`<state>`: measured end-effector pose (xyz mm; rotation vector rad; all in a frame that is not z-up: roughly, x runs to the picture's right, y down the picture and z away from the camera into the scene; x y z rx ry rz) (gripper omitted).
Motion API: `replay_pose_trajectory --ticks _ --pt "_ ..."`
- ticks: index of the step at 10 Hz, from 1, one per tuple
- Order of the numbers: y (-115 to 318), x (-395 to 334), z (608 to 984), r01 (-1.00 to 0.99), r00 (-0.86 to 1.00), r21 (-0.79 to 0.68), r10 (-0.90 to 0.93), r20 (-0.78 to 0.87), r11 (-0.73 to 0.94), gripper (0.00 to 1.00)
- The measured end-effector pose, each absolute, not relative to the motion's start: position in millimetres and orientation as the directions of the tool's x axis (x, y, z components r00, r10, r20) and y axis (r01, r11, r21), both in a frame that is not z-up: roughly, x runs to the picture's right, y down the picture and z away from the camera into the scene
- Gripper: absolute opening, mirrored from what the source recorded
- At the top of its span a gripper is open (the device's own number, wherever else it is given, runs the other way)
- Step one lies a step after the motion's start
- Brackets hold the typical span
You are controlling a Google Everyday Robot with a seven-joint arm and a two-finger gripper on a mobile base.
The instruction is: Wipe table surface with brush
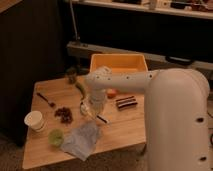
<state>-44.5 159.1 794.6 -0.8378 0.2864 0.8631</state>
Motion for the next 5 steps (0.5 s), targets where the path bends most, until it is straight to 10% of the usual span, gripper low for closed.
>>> replay_pose_trajectory --ticks 5 --pt "225.3 44.5 763.3 -0.775 0.628 -0.538 0.497 -0.599 0.330 0.00"
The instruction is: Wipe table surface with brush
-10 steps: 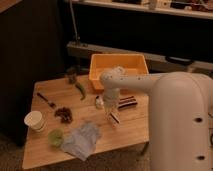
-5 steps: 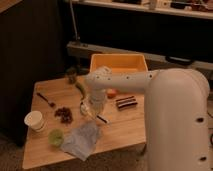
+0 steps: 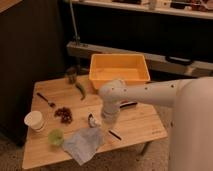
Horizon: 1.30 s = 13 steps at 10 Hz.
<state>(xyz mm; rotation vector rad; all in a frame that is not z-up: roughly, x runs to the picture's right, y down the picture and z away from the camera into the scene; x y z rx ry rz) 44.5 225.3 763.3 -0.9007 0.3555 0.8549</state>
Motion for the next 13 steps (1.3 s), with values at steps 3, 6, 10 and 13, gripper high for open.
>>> replay_pose_trajectory --ticks 3,6,10,13 --pt "251.1 121.3 758.9 -0.834 0.551 -0.472 0.493 -0.674 0.286 0.00" --pt "252.8 174.5 769.0 -0.874 0.484 -0.414 0.510 -0.711 0.254 0.00" --pt "222.1 171.7 790.3 -0.891 0.453 -0.379 0.539 -0.710 0.249 0.00" --pt "184.7 108.0 813.2 -0.884 0.468 -0.382 0.547 -0.694 0.271 0.00"
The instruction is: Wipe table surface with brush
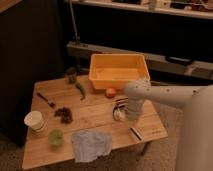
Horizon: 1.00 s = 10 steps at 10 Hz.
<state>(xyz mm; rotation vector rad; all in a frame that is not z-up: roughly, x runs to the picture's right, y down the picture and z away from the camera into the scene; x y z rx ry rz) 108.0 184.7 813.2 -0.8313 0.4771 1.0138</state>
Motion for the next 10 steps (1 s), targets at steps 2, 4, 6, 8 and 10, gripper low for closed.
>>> replay_pose_trajectory --ticks 2,4,6,8,10 --pt "163.7 56.4 823.7 -0.865 0.501 -0.399 0.541 -0.676 0.304 0.00" --pt "147.7 -1.9 825.6 -0.830 0.558 -0.440 0.528 -0.640 0.344 0.00" --pt "138.5 -49.2 818.8 -0.794 0.607 -0.483 0.517 -0.604 0.368 0.00" --pt "138.3 -87.2 809.4 -0.754 0.656 -0.530 0.498 -0.568 0.389 0.00" --pt "149.1 -102.9 798.9 -0.721 0.691 -0.563 0.473 -0.547 0.403 0.00"
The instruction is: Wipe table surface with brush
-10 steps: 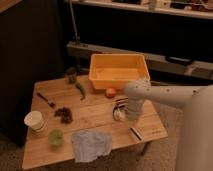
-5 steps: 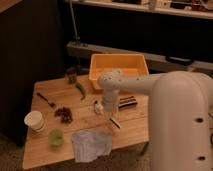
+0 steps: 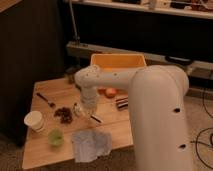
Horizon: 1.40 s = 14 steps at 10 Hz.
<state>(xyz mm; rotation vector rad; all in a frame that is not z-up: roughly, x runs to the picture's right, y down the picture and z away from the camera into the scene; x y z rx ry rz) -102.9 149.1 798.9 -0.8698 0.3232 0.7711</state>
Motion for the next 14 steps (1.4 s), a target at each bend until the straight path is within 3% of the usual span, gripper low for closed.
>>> replay_pose_trajectory --ticks 3,8,11,14 --pt "176.0 -89.7 784.1 -0.691 0.722 -0.599 0.427 -0.544 0.406 0.00" --pt "226.0 15.6 758.0 -0.712 0.702 -0.589 0.379 -0.603 0.382 0.00" --pt "239.1 92.1 761.4 -0.784 0.620 -0.517 0.390 -0.680 0.344 0.00" --pt "223.9 172.3 785.0 -0.865 0.499 -0.407 0.426 -0.755 0.293 0.00"
